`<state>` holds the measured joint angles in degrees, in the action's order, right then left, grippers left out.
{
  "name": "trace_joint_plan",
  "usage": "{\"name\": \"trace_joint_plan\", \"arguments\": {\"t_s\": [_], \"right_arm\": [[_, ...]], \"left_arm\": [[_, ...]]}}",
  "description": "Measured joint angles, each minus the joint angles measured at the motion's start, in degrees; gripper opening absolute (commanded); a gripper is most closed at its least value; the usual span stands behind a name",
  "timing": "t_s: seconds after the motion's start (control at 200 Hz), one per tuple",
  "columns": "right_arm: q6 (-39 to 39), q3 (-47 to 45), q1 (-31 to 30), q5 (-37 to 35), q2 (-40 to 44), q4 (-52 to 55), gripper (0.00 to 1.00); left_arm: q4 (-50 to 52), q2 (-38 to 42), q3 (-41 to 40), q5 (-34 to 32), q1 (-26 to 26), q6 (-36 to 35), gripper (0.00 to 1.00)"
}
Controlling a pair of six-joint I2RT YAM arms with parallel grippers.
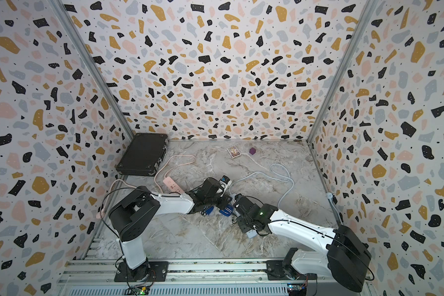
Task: Unplug the electric shaver
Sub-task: Remove the plug from the socket.
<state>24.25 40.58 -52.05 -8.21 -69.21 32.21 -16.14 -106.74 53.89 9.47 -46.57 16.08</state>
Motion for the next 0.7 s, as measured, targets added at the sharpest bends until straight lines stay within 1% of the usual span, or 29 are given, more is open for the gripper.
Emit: {"name": "trace_joint_plan", "arguments": {"t_s": [0.2,0.476,0.521,0.561,0.586,0.616,0.641,0.676,0.701], "right_arm": [[-0.04,0.83,0.00,-1.03,0.00,2.08,0.03],[-0.31,1.95,0.02,-3.26,0.22,3.54,0.01],[-0.28,1.95,0.02,-3.34,0.22,3.54,0.01],[-0.28,1.92,0.02,-3.37,0.20,3.52,0.00],[-0.26,1.92,0.02,-3.34,0.20,3.52,0.01],[-0.24,1.90,0.02,-3.26,0.17,3.48,0.01],[-0.22,1.79,0.02,-3.21,0.15,3.23,0.01],[-0.04,1.64,0.02,-3.13,0.15,2.97,0.01],[0.00,1.40,0.02,-3.10,0.15,2.49,0.01]], "left_arm": [[1.62,-0.76,1.90,-2.23,-1.55,-0.39,0.21],[1.92,-1.07,2.58,-1.73,-4.04,-0.70,0.21],[2.73,-1.07,3.06,-2.25,-4.24,-1.05,0.24],[3.02,-1.01,3.15,-2.69,-4.31,-1.22,0.31],[3.26,-0.94,3.13,-2.97,-4.31,-1.25,0.37],[3.67,-0.74,3.06,-3.50,-4.28,-1.33,0.49],[4.31,-0.50,2.95,-4.09,-4.28,-1.53,0.55],[5.07,0.02,2.49,-4.66,-4.26,-1.51,0.61],[5.70,0.50,2.08,-4.63,-4.24,-1.64,0.64]]}}
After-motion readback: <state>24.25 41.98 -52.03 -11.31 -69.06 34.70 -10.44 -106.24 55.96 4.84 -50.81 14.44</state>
